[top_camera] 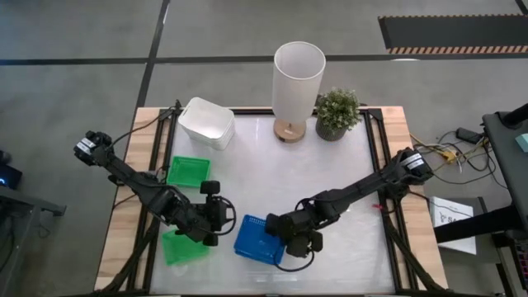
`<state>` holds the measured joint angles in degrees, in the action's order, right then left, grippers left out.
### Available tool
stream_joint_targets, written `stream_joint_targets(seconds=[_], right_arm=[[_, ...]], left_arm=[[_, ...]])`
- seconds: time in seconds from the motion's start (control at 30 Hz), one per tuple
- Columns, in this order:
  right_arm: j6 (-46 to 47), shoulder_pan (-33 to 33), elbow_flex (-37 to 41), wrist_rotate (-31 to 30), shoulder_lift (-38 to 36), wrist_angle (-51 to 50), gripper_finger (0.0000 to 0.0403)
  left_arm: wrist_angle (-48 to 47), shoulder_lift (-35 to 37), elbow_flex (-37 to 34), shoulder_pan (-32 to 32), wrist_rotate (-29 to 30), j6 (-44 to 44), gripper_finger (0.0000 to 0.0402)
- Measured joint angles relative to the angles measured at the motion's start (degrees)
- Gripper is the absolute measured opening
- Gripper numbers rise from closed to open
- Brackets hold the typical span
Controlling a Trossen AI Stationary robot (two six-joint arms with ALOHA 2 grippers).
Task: Stack baskets by color
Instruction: Stack the top blue bin on the blue bins
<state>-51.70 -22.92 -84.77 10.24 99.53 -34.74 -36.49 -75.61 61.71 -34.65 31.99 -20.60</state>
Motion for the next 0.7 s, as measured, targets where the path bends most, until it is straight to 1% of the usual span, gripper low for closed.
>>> stream_joint_targets(seconds=[0.17, 0.37, 0.7], right_arm=[[-0.4, 0.0, 2.9, 0.7, 0.0, 2.1, 0.0008], [-0.9, 0.1, 5.9, 0.5, 0.0, 7.0, 0.0008], [-0.9, 0.3, 6.4, 0.3, 0.0, 7.2, 0.0009]], left_arm=[[0.0, 0.0, 0.0, 0.0, 0.0, 0.0, 0.0141], [0.0, 0.0, -0.1, 0.0, 0.0, 0.0, 0.0141], [0.0, 0.0, -0.2, 0.0, 0.0, 0.0, 0.0141]])
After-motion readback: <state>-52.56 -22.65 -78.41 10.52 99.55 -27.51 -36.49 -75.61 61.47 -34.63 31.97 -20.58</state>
